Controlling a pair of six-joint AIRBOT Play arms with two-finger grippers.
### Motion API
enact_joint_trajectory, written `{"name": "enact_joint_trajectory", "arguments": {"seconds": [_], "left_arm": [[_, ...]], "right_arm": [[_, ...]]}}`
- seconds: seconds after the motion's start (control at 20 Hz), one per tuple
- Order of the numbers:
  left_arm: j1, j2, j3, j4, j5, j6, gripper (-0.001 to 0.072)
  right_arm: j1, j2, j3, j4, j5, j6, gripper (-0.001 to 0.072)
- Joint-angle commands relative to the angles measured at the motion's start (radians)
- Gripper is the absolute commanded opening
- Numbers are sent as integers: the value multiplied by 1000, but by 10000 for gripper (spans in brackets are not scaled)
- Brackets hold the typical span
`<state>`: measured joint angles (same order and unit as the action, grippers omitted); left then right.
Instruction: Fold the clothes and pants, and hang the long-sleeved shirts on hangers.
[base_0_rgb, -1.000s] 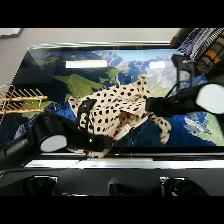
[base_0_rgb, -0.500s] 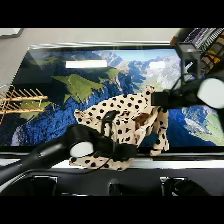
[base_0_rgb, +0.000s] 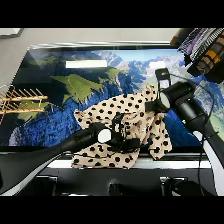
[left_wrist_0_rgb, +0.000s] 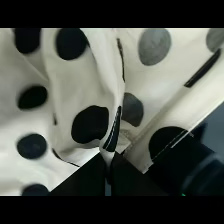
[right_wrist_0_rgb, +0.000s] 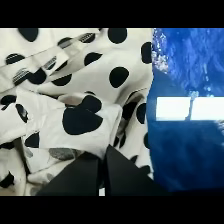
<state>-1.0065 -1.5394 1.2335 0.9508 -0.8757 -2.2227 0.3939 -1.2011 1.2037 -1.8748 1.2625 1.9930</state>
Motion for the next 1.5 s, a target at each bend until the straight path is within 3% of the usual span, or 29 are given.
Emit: {"name": "enact_joint_trajectory", "arguments": {"seconds": [0.0,0.1,0.15,0.2,0.25,0.3,0.35,0.6,0.7,0.8,0.9,1.0,1.25,1.45], "left_arm": [[26,-60,3,-59,50,85,25],[27,-86,3,-80,73,104,26],[28,-90,3,-80,81,104,54],[35,-90,3,-79,81,104,193],[50,-87,3,-79,76,108,396],[71,-82,3,-79,64,132,531],[101,-71,4,-71,45,173,581],[287,31,4,118,-78,352,617],[355,64,4,138,-85,486,616],[408,77,4,138,-84,598,616],[444,73,3,139,-84,657,615],[465,72,3,142,-84,656,615],[477,72,4,159,-74,657,605],[477,72,3,188,-74,657,605]], "right_arm": [[-23,-21,-108,121,-160,108,36],[-23,-59,-107,195,-162,117,41],[-23,-72,-107,227,-150,115,85],[-23,-76,-106,256,-122,113,182],[-24,-70,-100,263,-74,112,308],[-24,-59,-85,262,-6,102,434],[-24,-35,-72,253,55,81,465],[-24,204,-68,156,317,101,506],[-24,301,-95,159,392,198,506],[-24,392,-161,224,396,377,506],[-23,454,-267,404,295,539,504],[-1,473,-384,546,152,609,504],[233,415,-560,543,-124,932,505],[349,270,-568,525,-147,1030,505]]}}
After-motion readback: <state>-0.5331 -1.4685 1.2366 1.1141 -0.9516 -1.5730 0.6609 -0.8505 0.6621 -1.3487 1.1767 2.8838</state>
